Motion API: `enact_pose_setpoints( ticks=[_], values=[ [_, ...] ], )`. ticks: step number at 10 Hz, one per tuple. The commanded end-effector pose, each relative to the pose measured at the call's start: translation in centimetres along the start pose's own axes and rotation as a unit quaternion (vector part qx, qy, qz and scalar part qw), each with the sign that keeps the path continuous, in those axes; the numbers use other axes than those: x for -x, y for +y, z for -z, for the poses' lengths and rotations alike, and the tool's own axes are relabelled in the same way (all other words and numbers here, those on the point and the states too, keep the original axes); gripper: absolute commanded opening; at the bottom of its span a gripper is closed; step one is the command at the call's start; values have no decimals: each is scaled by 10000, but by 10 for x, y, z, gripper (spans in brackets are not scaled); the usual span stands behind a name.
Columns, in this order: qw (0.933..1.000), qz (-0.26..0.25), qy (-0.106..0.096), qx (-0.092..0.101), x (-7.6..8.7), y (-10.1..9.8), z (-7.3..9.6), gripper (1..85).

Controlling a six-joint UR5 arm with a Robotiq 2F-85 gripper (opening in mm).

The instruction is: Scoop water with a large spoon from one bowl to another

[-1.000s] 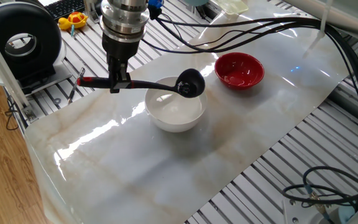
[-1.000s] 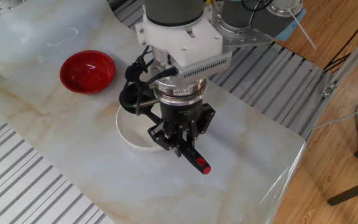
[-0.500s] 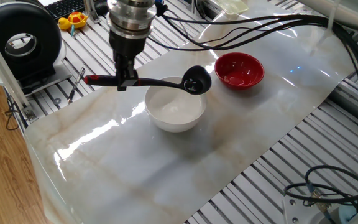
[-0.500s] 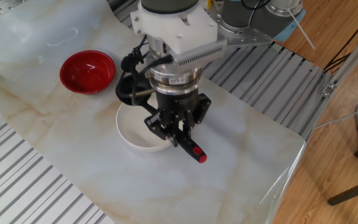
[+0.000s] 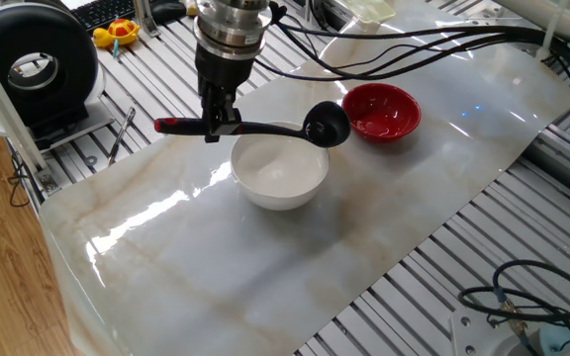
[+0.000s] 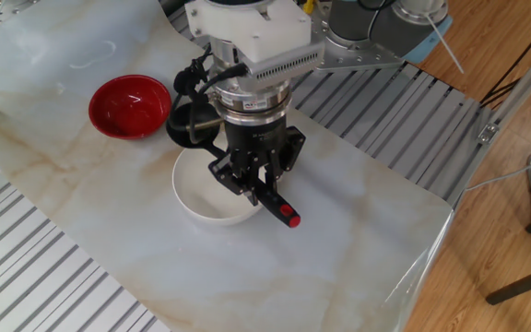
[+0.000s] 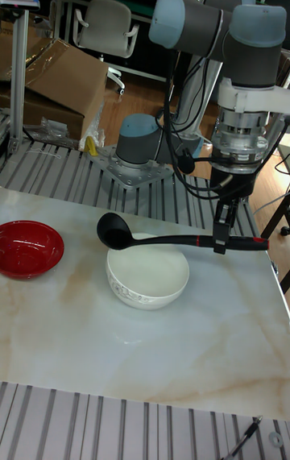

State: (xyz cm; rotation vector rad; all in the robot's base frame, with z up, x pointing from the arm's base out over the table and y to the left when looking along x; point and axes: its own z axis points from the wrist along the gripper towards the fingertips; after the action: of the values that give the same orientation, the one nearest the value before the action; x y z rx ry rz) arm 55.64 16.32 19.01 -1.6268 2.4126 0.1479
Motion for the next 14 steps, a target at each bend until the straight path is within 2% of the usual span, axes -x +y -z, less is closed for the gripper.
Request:
enact_pose_setpoints(
  ticks=[1,5,7,10,13,14],
  values=[
    [9998,-126,-149,3,4,0,2,13],
    [9997,-194,-163,-49,5,-3,2,13],
    [9998,-155,-147,-31,0,-4,3,13],
    [10000,-52,45,-66,-27,-10,8,13],
    [9999,69,92,-75,-55,-9,10,13],
    [9999,99,29,-50,-53,-8,9,13]
  ],
)
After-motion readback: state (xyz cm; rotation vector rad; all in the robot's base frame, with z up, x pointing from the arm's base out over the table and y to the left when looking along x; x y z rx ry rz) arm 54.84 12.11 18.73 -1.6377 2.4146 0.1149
